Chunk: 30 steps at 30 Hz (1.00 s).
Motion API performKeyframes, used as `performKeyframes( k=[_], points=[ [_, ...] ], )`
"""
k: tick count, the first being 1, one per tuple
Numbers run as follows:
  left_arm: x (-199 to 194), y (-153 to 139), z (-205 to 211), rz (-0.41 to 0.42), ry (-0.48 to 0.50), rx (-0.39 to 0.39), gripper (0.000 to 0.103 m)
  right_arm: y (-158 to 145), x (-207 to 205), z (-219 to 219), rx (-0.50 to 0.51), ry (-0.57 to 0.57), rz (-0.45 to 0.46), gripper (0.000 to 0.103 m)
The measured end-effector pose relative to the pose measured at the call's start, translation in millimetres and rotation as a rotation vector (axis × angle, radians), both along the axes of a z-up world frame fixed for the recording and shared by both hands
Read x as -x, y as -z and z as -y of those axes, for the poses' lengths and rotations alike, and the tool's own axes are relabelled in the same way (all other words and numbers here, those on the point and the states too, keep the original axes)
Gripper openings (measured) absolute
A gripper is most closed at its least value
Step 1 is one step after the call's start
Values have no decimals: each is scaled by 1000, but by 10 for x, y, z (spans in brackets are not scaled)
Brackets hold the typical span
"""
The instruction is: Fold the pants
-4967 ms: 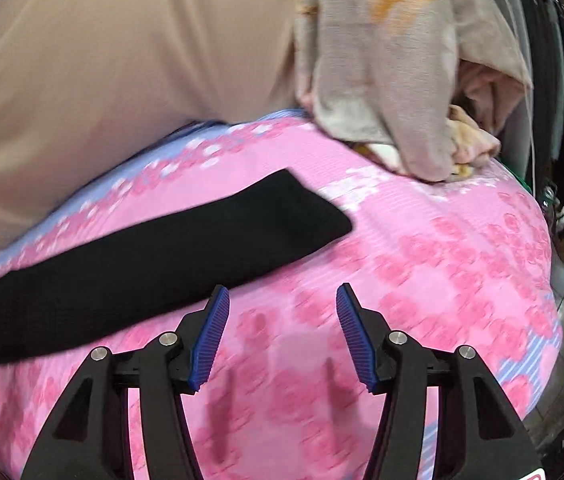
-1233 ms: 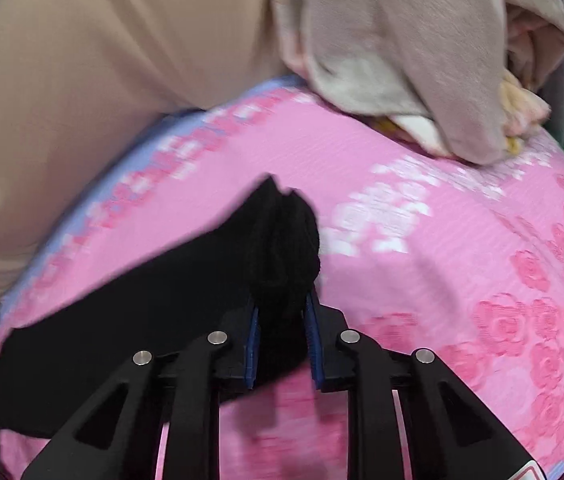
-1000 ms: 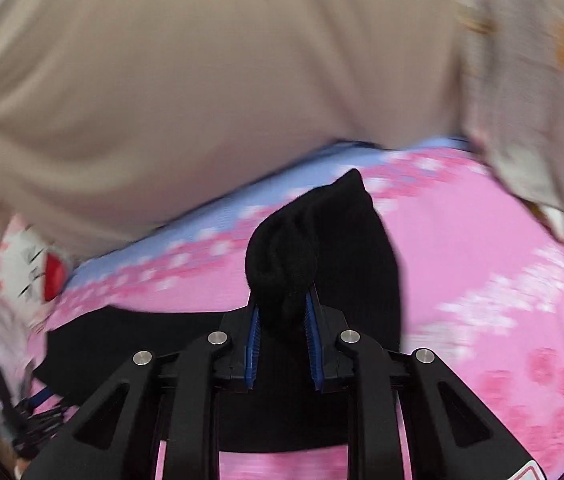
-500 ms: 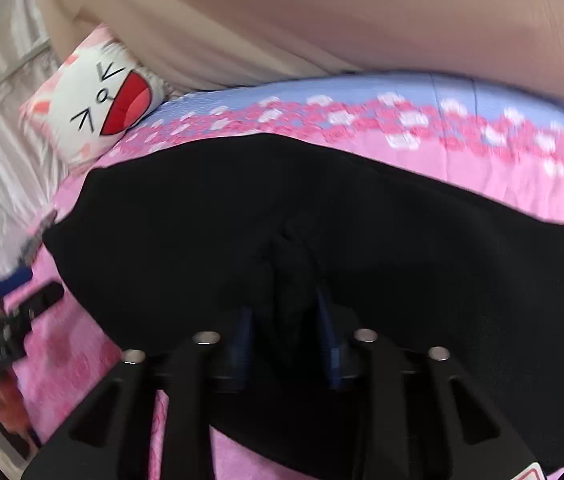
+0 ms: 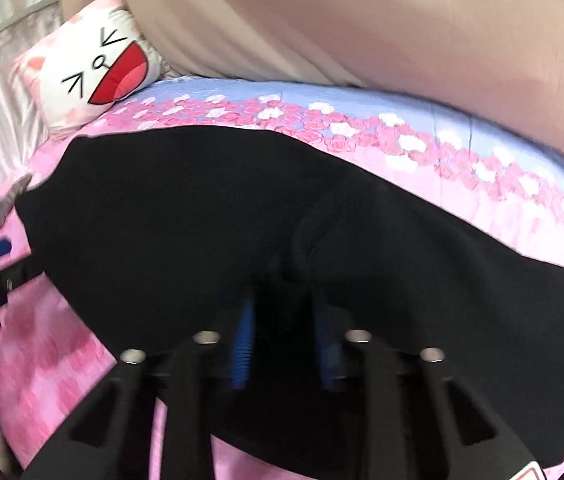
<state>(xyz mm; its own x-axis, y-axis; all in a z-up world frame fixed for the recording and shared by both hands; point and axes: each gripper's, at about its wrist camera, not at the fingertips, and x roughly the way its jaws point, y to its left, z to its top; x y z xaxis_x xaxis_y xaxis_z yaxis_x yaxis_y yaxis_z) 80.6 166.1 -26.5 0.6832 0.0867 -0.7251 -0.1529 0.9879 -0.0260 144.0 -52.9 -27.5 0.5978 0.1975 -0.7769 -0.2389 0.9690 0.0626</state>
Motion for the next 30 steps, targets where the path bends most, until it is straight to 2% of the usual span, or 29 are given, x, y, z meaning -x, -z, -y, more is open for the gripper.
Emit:
performKeyframes(
  k=[3, 5, 6, 7, 8, 9, 12, 14, 15, 17, 20, 23, 25, 28, 30],
  points=[
    [16, -29, -91, 8, -24, 10, 98, -149, 103, -127, -8, -36, 39, 15],
    [-3, -11, -139, 5, -41, 14, 98, -18, 73, -192, -15, -76, -3, 17],
    [-23, 3, -153, 0, -49, 14, 98, 98, 31, -194, -10, -77, -33, 21],
    [-43, 17, -168, -5, -55, 17, 98, 129, 42, -173, -25, -76, -14, 21],
    [-60, 30, -179, -9, -58, 22, 98, 84, 92, -138, -58, -77, -3, 27],
    [-68, 43, -213, -14, -62, 35, 98, 38, 132, -111, -84, -75, -3, 36],
    [-50, 55, -414, -19, -78, 123, 98, -174, 391, 84, -173, -50, 55, 40],
    [-37, 65, -547, -20, -114, 165, 98, -292, 602, 362, -190, 24, 106, 42],
    [-18, 68, -628, -17, -142, 185, 98, -322, 690, 509, -194, 65, 125, 52],
    [17, 68, -718, -6, -174, 205, 98, -353, 902, 935, -185, 197, 162, 63],
    [31, 70, -735, -5, -184, 211, 98, -286, 1148, 1635, -186, 404, 153, 63],
    [4, 83, -651, 7, -179, 205, 98, -98, 1265, 2195, -282, 542, 94, 64],
    [-72, 141, -631, -4, -190, 213, 98, 21, 1284, 2377, -379, 551, 66, 64],
    [-161, 257, -760, -33, -248, 304, 98, 201, 1194, 2422, -487, 518, 11, 64],
    [-141, 260, -886, 14, -287, 383, 98, 290, 1112, 2337, -533, 473, -22, 64]
  ],
)
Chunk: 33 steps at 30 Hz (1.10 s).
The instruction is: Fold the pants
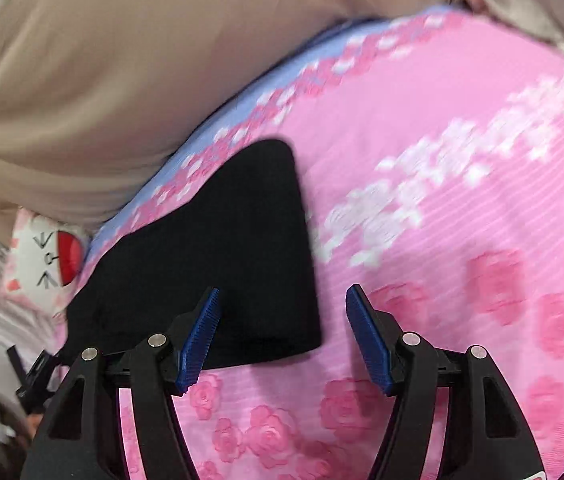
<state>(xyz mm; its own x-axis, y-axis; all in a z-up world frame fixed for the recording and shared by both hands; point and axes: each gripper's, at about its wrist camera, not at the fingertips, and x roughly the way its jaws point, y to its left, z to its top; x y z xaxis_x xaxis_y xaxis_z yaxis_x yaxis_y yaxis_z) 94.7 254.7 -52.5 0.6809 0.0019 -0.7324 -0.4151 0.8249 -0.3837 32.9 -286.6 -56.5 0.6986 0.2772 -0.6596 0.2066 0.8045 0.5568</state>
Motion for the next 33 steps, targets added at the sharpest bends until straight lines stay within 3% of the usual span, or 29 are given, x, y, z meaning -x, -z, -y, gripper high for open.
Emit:
performKeyframes(
  k=[3, 6, 7, 8, 9, 11, 12, 13, 20, 26, 28, 29, 30, 32, 33],
  points=[
    [-35, -22, -170, 50, -44, 61, 98, 2, -101, -152, 6, -15, 33, 76],
    [-174, 38, -325, 87, -62, 79, 98, 14, -214, -238, 16, -20, 44, 74],
    [-234, 43, -338, 86, -56, 61, 98, 25, -256, -267, 19, -25, 41, 68],
    [-311, 40, -324, 78, -42, 29, 96, 40, -255, -252, 5, -38, 38, 33],
    [-406, 41, -288, 65, -28, -18, 87, 44, -276, -249, -18, -38, 44, 32],
    [-498, 24, -231, 37, -31, -72, 56, -42, -254, -238, 6, -42, 65, 28],
    [-555, 21, -226, 26, -4, -67, 23, -105, -227, -222, 10, -41, 84, 26],
    [-587, 11, -224, 23, 28, -40, 20, -172, -189, -181, 11, -37, 100, 26],
    [-244, -360, 37, 67, 107, -48, 19, -440, 271, 227, 81, -4, 114, 20],
    [135, -241, 575, -22, 248, -2, 20, -395, 954, 849, 101, 137, 79, 20],
    [258, -125, 831, -47, 287, -29, 23, -270, 1133, 1039, 88, 173, 53, 24],
    [284, -98, 898, -51, 285, -57, 25, -181, 1161, 1095, 99, 177, 15, 34],
    [325, -70, 1011, -50, 267, -137, 28, -139, 1200, 1111, 164, 210, -23, 47],
    [387, -74, 1093, -57, 224, -217, 39, -318, 1341, 988, 364, 298, -5, 56],
    [414, -83, 1080, -64, 205, -212, 58, -451, 1393, 866, 449, 310, 33, 56]
  ],
)
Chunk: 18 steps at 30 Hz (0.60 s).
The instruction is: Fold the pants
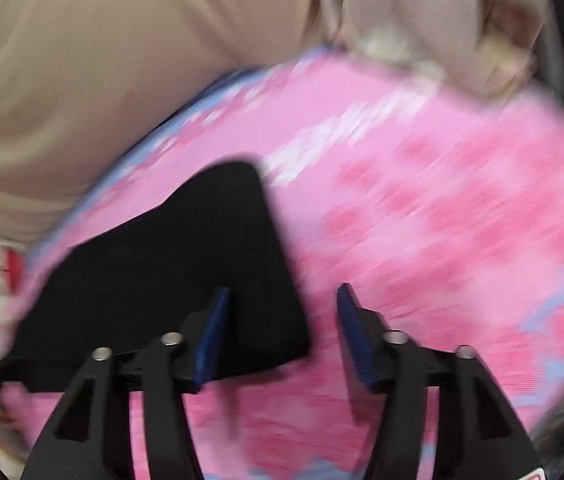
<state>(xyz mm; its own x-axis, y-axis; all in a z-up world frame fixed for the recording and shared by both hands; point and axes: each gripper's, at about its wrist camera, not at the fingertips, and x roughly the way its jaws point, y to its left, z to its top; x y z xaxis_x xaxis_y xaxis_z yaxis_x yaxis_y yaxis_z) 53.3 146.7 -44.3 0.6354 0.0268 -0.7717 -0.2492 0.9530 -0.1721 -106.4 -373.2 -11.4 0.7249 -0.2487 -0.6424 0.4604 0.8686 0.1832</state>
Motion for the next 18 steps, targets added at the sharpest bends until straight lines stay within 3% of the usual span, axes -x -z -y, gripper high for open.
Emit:
performKeyframes(
  k=[1, 3, 4, 8, 13, 14, 17, 18],
  points=[
    [30, -21, -28, 2, -19, 13, 81, -121, 31, -126, 63, -23, 29, 56],
    [128, -116, -88, 40, -64, 16, 94, -298, -38, -505, 107, -194, 72, 61],
    [154, -156, -102, 59, -74, 7, 94, -315, -152, -781, 118, -307, 65, 61],
    [157, -220, -81, 57, -29, -40, 94, -71, -571, -1566, 118, -558, -7, 61],
    [183, -185, -134, 36, 3, -23, 95, 297, -1028, -2048, 142, -635, -118, 59],
    [179, -173, -148, 35, 6, -22, 95, 318, -1065, -2041, 162, -617, -131, 51],
    [163, -130, -213, 29, 11, -23, 95, 253, -1159, -2086, 167, -614, -144, 14],
    [155, -112, -240, 28, 14, -17, 95, 204, -1203, -2095, 160, -605, -148, 14]
  ],
)
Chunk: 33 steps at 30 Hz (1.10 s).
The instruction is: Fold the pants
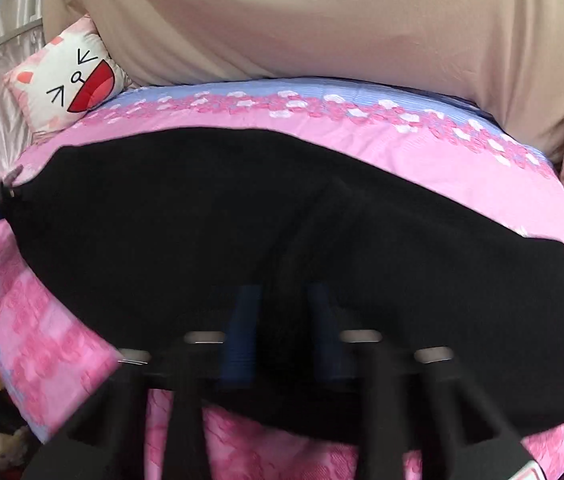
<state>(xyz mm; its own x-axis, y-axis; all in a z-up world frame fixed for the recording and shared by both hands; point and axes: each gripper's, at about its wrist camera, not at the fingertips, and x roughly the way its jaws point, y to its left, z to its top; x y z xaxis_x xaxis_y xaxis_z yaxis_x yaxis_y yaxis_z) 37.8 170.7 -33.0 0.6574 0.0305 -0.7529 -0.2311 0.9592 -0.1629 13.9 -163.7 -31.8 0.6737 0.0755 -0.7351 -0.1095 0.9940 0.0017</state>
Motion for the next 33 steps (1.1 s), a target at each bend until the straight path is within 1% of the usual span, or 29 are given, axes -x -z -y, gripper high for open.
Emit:
performKeyframes(
  k=[4, 5, 7, 8, 9, 10, 11, 12, 13, 14, 15, 17, 20, 21, 22, 23, 24, 25, 26, 27, 29, 30, 31, 33],
  points=[
    [-37, 21, -69, 3, 5, 24, 95, -209, -89, -153, -11, 0, 46, 14],
    [-45, 24, -78, 4, 5, 25, 95, -181, -133, -212, -21, -9, 41, 14],
    [-82, 51, -107, 1, 0, 29, 97, 12, -285, -331, 12, -30, -22, 15],
    [-102, 72, -126, -5, -5, 35, 97, 125, -325, -379, 46, -30, -31, 22],
    [-132, 106, -153, -17, -9, 47, 98, 100, -282, -412, 58, -31, -7, 29],
    [-157, 140, -186, -31, -12, 60, 98, 43, -234, -418, 39, -36, 2, 35],
    [-177, 171, -219, -44, -17, 73, 98, -54, -152, -383, -13, -35, 29, 48],
    [-200, 217, -271, -58, -22, 94, 98, -103, -99, -347, -36, -29, 49, 53],
    [-206, 244, -313, -59, -21, 119, 98, -188, -7, -300, -48, -13, 76, 54],
    [-196, 236, -330, -41, -19, 126, 98, -229, 39, -267, -45, -2, 90, 57],
    [-205, 239, -339, -39, -22, 126, 98, -277, 107, -215, -45, 20, 110, 64],
    [-240, 253, -335, -35, -29, 121, 98, -328, 199, -106, -52, 55, 126, 70],
    [-312, 269, -297, -15, -35, 129, 98, -343, 282, 57, -70, 99, 120, 72],
    [-334, 270, -285, -10, -30, 138, 96, -340, 290, 107, -71, 110, 119, 72],
    [-354, 256, -266, 4, -21, 155, 86, -337, 302, 147, -70, 124, 121, 72],
    [-363, 250, -261, 5, -30, 149, 77, -336, 321, 198, -73, 137, 121, 74],
    [-387, 250, -257, 11, -14, 178, 53, -337, 325, 256, -76, 155, 122, 75],
    [-419, 262, -258, 9, 25, 242, 42, -334, 343, 313, -82, 176, 126, 75],
    [-425, 263, -271, 5, 15, 270, 40, -326, 370, 389, -97, 196, 127, 76],
    [-436, 221, -230, 7, 12, 261, 38, -320, 395, 465, -117, 208, 127, 76],
    [-416, 60, -77, 32, 34, 183, 36, -309, 436, 626, -163, 236, 134, 76],
    [-374, -114, 75, 72, 65, 134, 35, -297, 439, 693, -177, 252, 136, 76],
    [-338, -257, 200, 103, 96, 102, 34, -284, 459, 765, -185, 269, 137, 76],
    [-229, -632, 566, 182, 183, 35, 34, -264, 520, 944, -203, 314, 148, 76]
  ],
)
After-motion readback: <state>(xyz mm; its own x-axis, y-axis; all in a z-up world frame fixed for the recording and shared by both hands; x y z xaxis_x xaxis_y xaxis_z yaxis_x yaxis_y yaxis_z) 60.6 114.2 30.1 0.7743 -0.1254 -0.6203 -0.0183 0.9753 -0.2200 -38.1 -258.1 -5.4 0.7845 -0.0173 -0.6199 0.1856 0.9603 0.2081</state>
